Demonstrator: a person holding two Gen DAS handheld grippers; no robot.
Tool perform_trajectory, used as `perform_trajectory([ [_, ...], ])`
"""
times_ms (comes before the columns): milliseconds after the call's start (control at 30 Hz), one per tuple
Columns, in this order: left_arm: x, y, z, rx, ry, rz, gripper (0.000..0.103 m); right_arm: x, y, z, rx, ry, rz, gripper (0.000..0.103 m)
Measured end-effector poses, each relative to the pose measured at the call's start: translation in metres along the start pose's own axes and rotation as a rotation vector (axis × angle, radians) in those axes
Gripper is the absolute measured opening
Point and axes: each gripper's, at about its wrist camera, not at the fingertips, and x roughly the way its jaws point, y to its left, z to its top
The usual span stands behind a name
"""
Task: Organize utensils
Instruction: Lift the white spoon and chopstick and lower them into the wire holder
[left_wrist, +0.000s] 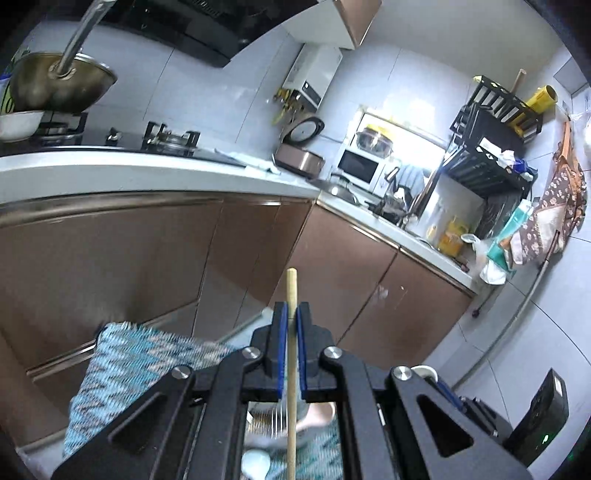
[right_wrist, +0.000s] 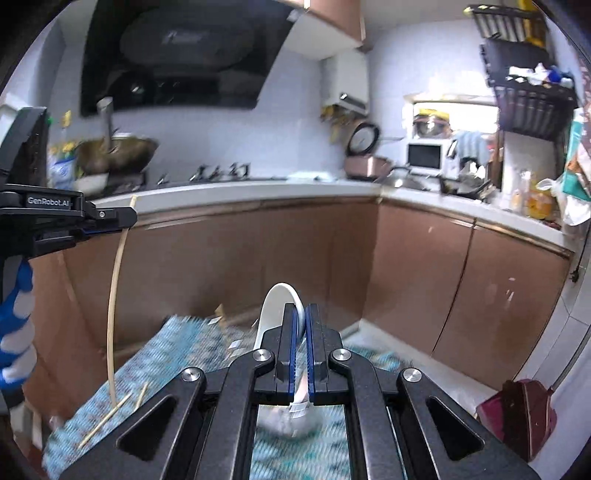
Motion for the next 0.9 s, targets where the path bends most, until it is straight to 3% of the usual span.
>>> perform_trajectory([
  [200, 0.057, 0.001, -0.012, -0.029, -0.046, 0.051, 0.005, 0.05, -0.002, -0.014, 0.01, -0.028, -0.058, 0.004],
  [433, 0.096, 0.003, -0.036, 0.002, -0.109, 0.113, 0.005, 0.092, -0.002, -0.041, 0.022, -0.03, -0.099, 0.004],
  [600, 0.114, 0.009, -0.058, 0.037, -0.143, 0.155, 0.005, 0.103, 0.003, -0.057, 0.012, -0.048, -0.124, 0.005],
  [900, 0.121, 0.03, -0.082, 0.024, -0.113, 0.174, 0.006, 0.114, 0.002, -0.086, 0.033, -0.008, -0.102, 0.012],
])
